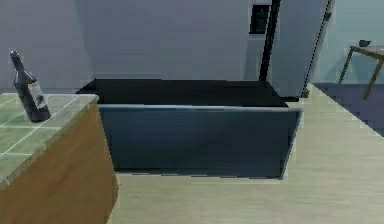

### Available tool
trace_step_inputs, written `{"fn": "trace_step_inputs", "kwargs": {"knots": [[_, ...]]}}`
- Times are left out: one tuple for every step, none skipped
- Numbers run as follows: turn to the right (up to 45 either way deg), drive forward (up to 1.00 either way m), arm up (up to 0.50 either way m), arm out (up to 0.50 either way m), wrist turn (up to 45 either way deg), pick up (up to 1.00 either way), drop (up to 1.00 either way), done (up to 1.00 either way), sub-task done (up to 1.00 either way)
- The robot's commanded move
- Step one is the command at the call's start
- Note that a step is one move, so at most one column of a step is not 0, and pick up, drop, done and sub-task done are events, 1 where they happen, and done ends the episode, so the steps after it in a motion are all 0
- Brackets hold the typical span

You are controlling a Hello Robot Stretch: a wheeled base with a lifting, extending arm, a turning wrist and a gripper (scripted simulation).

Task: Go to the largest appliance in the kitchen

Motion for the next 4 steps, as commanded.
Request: {"fn": "trace_step_inputs", "kwargs": {"knots": [[45.0, 0.0, 0.0, 0.0, 0.0, 0.0, 0.0, 0.0, 0.0], [12.0, 0.0, 0.0, 0.0, 0.0, 0.0, 0.0, 0.0, 0.0], [0.0, 1.0, 0.0, 0.0, 0.0, 0.0, 0.0, 0.0, 0.0], [0.0, 0.25, 0.0, 0.0, 0.0, 0.0, 0.0, 0.0, 0.0]]}}
